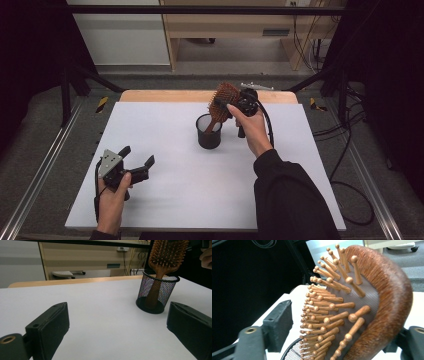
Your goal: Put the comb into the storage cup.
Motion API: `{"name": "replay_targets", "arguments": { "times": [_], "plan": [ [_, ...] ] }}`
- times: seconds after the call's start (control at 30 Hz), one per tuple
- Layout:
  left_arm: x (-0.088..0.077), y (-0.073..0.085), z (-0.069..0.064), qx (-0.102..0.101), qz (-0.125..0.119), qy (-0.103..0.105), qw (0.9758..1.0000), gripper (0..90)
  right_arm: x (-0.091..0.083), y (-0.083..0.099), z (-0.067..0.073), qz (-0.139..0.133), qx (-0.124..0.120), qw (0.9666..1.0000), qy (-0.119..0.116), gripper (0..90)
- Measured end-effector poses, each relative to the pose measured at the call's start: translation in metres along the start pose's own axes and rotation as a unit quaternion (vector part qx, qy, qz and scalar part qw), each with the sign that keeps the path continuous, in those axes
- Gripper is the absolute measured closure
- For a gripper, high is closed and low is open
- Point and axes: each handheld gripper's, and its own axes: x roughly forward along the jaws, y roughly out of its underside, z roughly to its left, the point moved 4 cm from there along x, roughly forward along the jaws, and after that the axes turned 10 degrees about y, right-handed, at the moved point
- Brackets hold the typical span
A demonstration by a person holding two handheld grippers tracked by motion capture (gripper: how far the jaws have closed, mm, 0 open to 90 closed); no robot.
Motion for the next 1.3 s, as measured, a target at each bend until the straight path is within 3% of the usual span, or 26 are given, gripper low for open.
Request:
{"name": "replay_targets", "arguments": {
  "times": [0.5,1.3],
  "plan": [
    [0.000,0.000,0.000,0.000,0.000,0.000,1.0000,4.4,-0.003,-0.001,0.001,0.002,0.002,1.0000,0.004,12.3],
    [-0.001,0.000,0.001,0.001,0.000,-0.001,1.0000,4.1,-0.011,-0.002,0.003,0.001,-0.012,0.9999,0.010,6.0]
  ]
}}
